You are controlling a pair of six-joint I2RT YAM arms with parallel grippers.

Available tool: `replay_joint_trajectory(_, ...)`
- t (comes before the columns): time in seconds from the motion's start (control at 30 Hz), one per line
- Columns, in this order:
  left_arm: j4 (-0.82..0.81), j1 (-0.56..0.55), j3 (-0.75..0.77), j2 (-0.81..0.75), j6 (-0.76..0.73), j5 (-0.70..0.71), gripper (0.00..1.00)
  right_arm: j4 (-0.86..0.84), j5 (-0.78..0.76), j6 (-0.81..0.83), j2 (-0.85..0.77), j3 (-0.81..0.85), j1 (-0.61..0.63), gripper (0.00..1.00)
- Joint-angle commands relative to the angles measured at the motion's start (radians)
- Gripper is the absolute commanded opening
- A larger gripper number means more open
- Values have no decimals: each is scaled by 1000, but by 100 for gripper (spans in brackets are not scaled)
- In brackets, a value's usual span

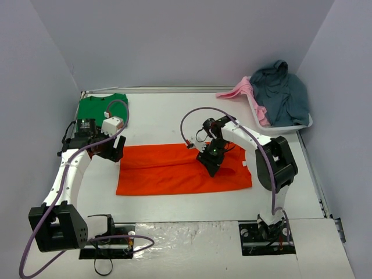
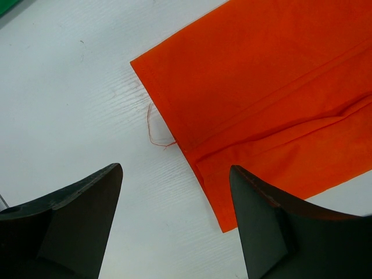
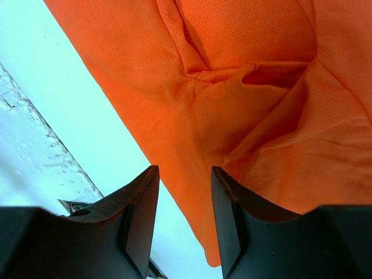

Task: Fold and stack the t-shirts
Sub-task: Fold the other side of the tshirt into a rectangle

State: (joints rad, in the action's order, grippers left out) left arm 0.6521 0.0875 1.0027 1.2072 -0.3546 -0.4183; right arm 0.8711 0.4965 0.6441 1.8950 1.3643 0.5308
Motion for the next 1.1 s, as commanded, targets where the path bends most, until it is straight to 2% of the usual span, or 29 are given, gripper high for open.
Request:
replay_joint_trajectory(0.0,6,6,5,-29,-6,-16,73,34,-9,-15,-57,7,-2,37)
replay_joint_trajectory(0.33,4,8,2,-26,-7,-20,73,-38,-61,-38,-40,-67,-11,38)
replay_joint_trajectory(1.07,3,8,-4,-24,-11,-30,73,-181,-159,-119,-19,-76,-83,38)
